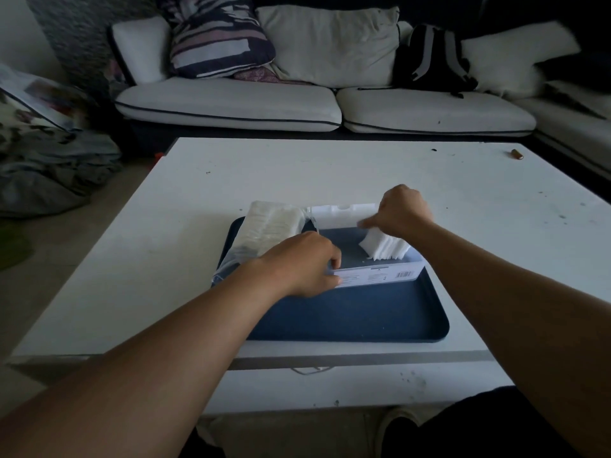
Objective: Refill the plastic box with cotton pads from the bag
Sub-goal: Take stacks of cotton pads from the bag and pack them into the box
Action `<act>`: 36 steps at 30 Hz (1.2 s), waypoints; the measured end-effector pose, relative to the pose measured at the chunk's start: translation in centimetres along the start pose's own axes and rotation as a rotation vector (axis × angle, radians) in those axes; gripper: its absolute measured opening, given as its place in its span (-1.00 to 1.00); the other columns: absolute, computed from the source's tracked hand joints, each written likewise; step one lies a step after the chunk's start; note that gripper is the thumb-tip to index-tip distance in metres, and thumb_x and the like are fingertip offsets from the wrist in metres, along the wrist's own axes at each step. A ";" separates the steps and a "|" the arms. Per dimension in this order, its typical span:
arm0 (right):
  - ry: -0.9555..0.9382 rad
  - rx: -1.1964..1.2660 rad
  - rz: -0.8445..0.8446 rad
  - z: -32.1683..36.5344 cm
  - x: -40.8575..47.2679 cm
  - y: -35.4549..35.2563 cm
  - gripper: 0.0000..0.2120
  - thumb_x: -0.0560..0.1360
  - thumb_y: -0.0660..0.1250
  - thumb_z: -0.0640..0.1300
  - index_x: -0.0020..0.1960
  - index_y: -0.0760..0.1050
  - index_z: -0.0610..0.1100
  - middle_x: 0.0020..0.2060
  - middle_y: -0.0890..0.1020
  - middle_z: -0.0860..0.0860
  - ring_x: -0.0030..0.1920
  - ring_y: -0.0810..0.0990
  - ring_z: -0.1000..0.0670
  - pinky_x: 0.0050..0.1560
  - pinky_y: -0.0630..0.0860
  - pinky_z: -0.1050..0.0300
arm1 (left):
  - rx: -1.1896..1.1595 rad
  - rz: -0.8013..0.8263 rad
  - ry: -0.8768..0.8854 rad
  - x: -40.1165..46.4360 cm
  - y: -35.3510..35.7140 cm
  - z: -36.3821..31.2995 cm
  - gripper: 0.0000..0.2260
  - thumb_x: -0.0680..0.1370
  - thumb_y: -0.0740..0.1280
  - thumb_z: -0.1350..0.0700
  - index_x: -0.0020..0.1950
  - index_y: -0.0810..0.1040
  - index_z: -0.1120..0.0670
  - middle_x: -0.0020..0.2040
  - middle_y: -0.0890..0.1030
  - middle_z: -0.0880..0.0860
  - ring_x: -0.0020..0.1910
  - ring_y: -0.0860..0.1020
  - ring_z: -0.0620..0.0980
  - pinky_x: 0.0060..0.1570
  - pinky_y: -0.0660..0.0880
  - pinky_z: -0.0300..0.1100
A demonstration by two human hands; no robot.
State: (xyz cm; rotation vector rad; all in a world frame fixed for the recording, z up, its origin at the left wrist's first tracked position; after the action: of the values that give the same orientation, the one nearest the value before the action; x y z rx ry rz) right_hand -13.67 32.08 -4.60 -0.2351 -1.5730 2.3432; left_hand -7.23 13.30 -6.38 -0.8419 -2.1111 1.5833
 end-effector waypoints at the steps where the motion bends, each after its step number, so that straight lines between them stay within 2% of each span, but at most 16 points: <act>1: -0.022 0.036 -0.019 0.7 0.1 -0.7 -0.57 0.29 0.61 0.13 -0.12 0.59 -0.19 -0.24 0.65 -0.05 -0.27 0.61 -0.02 -0.28 0.57 0.14 | -0.003 0.003 -0.002 0.0 0.0 0.1 -0.74 0.55 0.40 -0.07 0.18 0.63 -0.01 0.23 0.61 -0.03 0.25 0.52 -0.02 0.21 0.50 -0.01; 3: -0.073 0.055 0.021 2.1 -0.2 -0.9 -0.74 0.38 0.55 0.00 -0.15 0.65 -0.20 -0.27 0.71 -0.05 -0.29 0.66 -0.01 -0.21 0.66 0.10 | -0.005 0.013 0.001 0.1 -0.1 0.0 -0.72 0.54 0.42 -0.07 0.20 0.62 0.00 0.23 0.60 -0.05 0.24 0.52 -0.03 0.22 0.49 -0.02; 5: -0.046 0.050 0.231 2.7 -1.2 0.9 -0.83 0.43 0.44 -0.14 -0.18 0.65 -0.27 -0.30 0.72 -0.10 -0.35 0.67 -0.02 -0.20 0.68 0.10 | 0.004 0.023 0.001 0.1 -0.1 -0.2 -0.72 0.52 0.44 -0.07 0.19 0.62 0.00 0.21 0.61 -0.06 0.20 0.54 -0.03 0.20 0.50 -0.04; 8: -0.056 -0.078 0.395 2.5 -2.6 2.8 -0.85 0.48 0.38 -0.19 -0.20 0.53 -0.27 -0.27 0.66 -0.16 -0.36 0.60 -0.01 -0.35 0.58 0.20 | -0.033 0.012 -0.030 -0.2 -0.8 0.0 -0.65 0.48 0.50 -0.04 0.25 0.60 -0.02 0.22 0.59 -0.04 0.14 0.52 -0.05 0.16 0.50 -0.09; 10: -0.147 -0.104 0.366 3.2 -3.0 2.2 -0.89 0.48 0.37 -0.21 -0.12 0.58 -0.27 -0.19 0.65 -0.12 -0.25 0.63 -0.03 -0.26 0.61 0.16 | -0.057 -0.063 -0.041 -0.6 -2.3 0.5 -0.51 0.41 0.55 0.00 0.33 0.56 -0.04 0.26 0.57 -0.04 0.15 0.49 -0.07 0.18 0.47 -0.13; 12: -0.260 0.050 0.327 5.2 -3.9 1.1 -0.83 0.49 0.38 -0.21 0.02 0.67 -0.25 -0.12 0.70 -0.10 -0.12 0.69 -0.10 -0.04 0.67 0.04 | -0.052 -0.126 -0.092 -1.5 -4.2 2.2 -0.30 0.32 0.61 -0.01 0.42 0.46 -0.07 0.38 0.48 -0.07 0.31 0.45 -0.04 0.28 0.42 -0.14; 14: -0.398 0.232 0.369 8.4 -6.5 0.3 -0.86 0.47 0.41 -0.22 -0.02 0.72 -0.16 -0.22 0.72 -0.03 -0.21 0.70 -0.04 -0.12 0.66 0.12 | -0.037 -0.085 -0.231 -2.9 -5.0 5.2 -0.07 0.21 0.66 -0.05 0.52 0.33 -0.11 0.47 0.35 -0.09 0.41 0.36 0.00 0.34 0.40 -0.08; 16: -0.578 0.236 0.511 11.8 -10.2 1.1 -0.89 0.47 0.45 -0.19 -0.03 0.72 -0.09 -0.37 0.68 0.13 -0.36 0.63 0.16 -0.26 0.51 0.37 | 0.018 0.010 -0.396 -5.0 -5.0 8.7 0.05 0.10 0.67 -0.10 0.51 0.26 -0.12 0.43 0.32 -0.05 0.39 0.37 0.07 0.33 0.44 0.06; 18: -0.717 0.079 0.626 14.1 -13.3 3.2 -0.84 0.50 0.45 -0.14 0.07 0.71 -0.03 -0.42 0.59 0.23 -0.40 0.53 0.27 -0.31 0.37 0.48 | 0.010 0.043 -0.521 -6.7 -4.5 11.6 -0.10 0.12 0.63 -0.15 0.38 0.34 -0.06 0.31 0.45 0.02 0.26 0.48 0.11 0.19 0.52 0.07; 21: -0.822 -0.211 0.691 15.0 -15.4 6.0 -0.70 0.59 0.34 -0.10 0.32 0.59 0.01 0.01 0.64 0.10 -0.10 0.54 0.16 -0.12 0.32 0.37 | -0.017 0.046 -0.586 -7.5 -3.4 12.5 -0.84 0.52 0.37 0.00 -0.07 0.48 0.06 -0.04 0.58 0.05 -0.13 0.55 0.02 -0.22 0.46 -0.13; 23: -0.780 -0.275 0.598 15.0 -14.4 6.3 -0.65 0.61 0.30 -0.04 0.38 0.52 0.09 0.27 0.59 0.01 0.17 0.57 -0.03 0.09 0.40 0.24 | 0.021 -0.087 -0.575 -7.3 -4.2 12.3 -0.72 0.62 0.21 0.01 -0.25 0.49 0.10 -0.19 0.57 0.09 -0.29 0.50 0.01 -0.34 0.34 -0.14; 24: -0.735 -0.260 0.493 15.1 -13.5 5.5 -0.65 0.60 0.30 -0.01 0.37 0.52 0.13 0.30 0.58 0.00 0.21 0.58 -0.08 0.15 0.47 0.14 | 0.034 -0.192 -0.575 -7.4 -5.3 12.1 -0.67 0.65 0.18 0.00 -0.24 0.50 0.14 -0.23 0.53 0.08 -0.32 0.48 0.02 -0.35 0.32 -0.14; 27: -0.686 -0.186 0.115 16.2 -11.4 2.0 -0.70 0.60 0.28 -0.01 0.31 0.55 0.17 0.21 0.61 0.01 0.15 0.60 -0.09 0.01 0.50 0.09 | 0.117 -0.520 -0.531 -8.3 -9.3 10.2 -0.69 0.70 0.14 -0.02 -0.15 0.49 0.08 -0.26 0.45 0.04 -0.32 0.42 0.05 -0.33 0.28 -0.13; 30: -0.754 -0.193 -0.122 17.2 -11.2 -0.1 -0.71 0.56 0.37 -0.03 0.27 0.60 0.09 0.14 0.49 -0.02 0.17 0.46 -0.09 -0.02 0.41 0.09 | 0.070 -0.661 -0.445 -8.5 -10.5 9.3 -0.74 0.70 0.14 0.02 -0.14 0.42 0.07 -0.23 0.48 0.05 -0.27 0.43 0.09 -0.26 0.29 -0.09; 32: -0.786 -0.247 -0.198 17.3 -11.4 -0.1 -0.68 0.51 0.43 -0.06 0.26 0.61 0.10 0.21 0.42 -0.05 0.25 0.38 -0.13 0.09 0.43 0.03 | 0.018 -0.659 -0.419 -8.2 -10.2 9.4 -0.76 0.71 0.13 0.04 -0.12 0.42 0.08 -0.23 0.50 0.05 -0.27 0.46 0.12 -0.26 0.30 -0.09; 36: -0.784 -0.328 -0.106 17.0 -11.0 1.9 -0.61 0.52 0.40 -0.14 0.33 0.51 0.08 0.29 0.39 -0.05 0.26 0.39 -0.15 0.13 0.52 -0.03 | -0.016 -0.653 -0.393 -7.8 -9.9 9.2 -0.79 0.71 0.12 0.05 -0.06 0.43 0.09 -0.27 0.50 0.05 -0.32 0.47 0.05 -0.40 0.27 -0.12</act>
State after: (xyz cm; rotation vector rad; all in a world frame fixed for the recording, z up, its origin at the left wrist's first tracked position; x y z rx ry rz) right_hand -8.82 12.83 -0.24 0.7735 -2.2301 2.1906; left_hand -9.40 -0.43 0.69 0.1883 -2.3159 1.4333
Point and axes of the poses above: each hand's wrist, its own x-axis towards the middle knuckle, its own y-axis out of the palm, z = x × y, the point moved 8 cm from there along x, towards the middle knuckle
